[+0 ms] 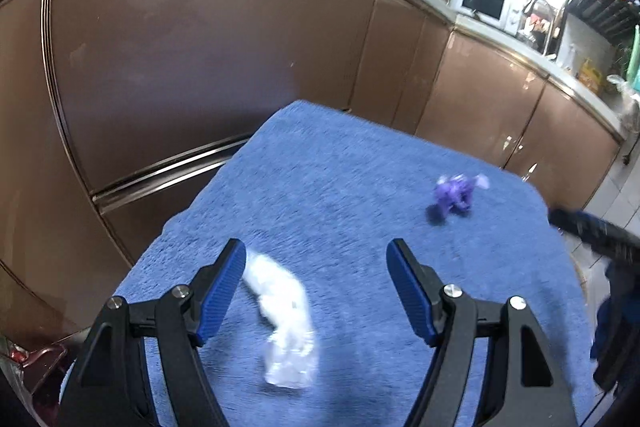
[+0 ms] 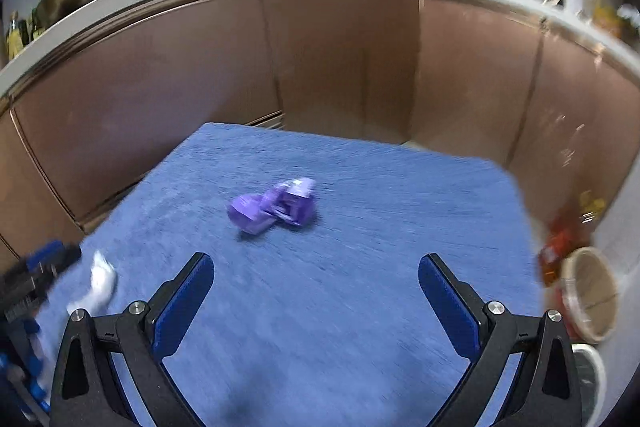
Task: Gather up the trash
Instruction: 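Grasp the white plastic bag with the left tool while the right tool grasps the purple wrapper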
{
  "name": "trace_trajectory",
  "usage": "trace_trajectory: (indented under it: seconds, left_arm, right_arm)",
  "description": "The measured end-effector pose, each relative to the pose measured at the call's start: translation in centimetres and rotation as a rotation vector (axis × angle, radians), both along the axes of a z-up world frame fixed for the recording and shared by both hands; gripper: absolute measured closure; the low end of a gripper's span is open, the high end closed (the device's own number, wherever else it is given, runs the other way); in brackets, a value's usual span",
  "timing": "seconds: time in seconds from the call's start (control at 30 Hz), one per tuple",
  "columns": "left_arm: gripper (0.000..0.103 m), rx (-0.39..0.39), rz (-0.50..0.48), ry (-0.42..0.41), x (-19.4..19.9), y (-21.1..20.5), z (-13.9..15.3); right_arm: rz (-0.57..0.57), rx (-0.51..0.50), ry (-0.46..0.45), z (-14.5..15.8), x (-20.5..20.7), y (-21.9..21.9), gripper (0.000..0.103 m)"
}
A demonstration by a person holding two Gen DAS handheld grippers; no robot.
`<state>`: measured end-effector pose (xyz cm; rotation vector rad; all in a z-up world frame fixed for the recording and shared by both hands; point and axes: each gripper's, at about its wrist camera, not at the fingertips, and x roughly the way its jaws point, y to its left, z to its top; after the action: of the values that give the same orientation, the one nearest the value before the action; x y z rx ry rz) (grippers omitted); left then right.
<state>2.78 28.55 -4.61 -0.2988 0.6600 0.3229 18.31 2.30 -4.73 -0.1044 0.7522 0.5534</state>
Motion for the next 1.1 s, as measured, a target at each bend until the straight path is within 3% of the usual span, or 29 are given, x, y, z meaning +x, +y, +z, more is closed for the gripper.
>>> trace_trajectory:
  seconds: [0.2, 0.43, 0.5, 0.6, 0.73, 0.83, 0.9, 1.1]
  left_arm:
    - [0.032, -0.016, 0.028, 0.060, 0.5, 1.3, -2.6]
    - [0.033, -0.026, 0.028, 0.097, 0.7, 1.6, -5.0]
    - [0.044, -0.051, 0.022, 0.101, 0.7, 1.8, -5.4]
    - [0.047, -0.074, 0.024, 0.104, 0.9, 2.1, -5.6]
    - [0.051, -0.082, 0.005, 0.111, 1.2, 1.9, -5.7]
    - [0.063, -0.075, -0.009, 0.115, 1.5, 1.6, -5.8]
    - [0.073, -0.079, -0.019, 0.120, 1.7, 1.5, -5.9]
    - [0.074, -0.083, -0.021, 0.109, 1.6, 1.8, -5.9]
  right_arm:
    - [0.052, 0.068, 0.128, -3.9, 5.7, 3.6, 0.007]
    - [0.032, 0.161, 0.188, -5.4, 9.4, 5.2, 0.020]
    - [0.021, 0.172, 0.204, -5.8, 10.3, 5.5, 0.027]
    - [0.014, 0.166, 0.229, -6.7, 11.2, 6.0, 0.037]
    - [0.035, 0.153, 0.243, -7.8, 11.2, 6.7, 0.053]
    - [0.045, 0.151, 0.227, -7.8, 10.6, 6.7, 0.059]
    - [0.057, 0.158, 0.223, -7.5, 10.3, 6.6, 0.061]
    - [0.114, 0.151, 0.172, -5.5, 7.5, 6.1, 0.062]
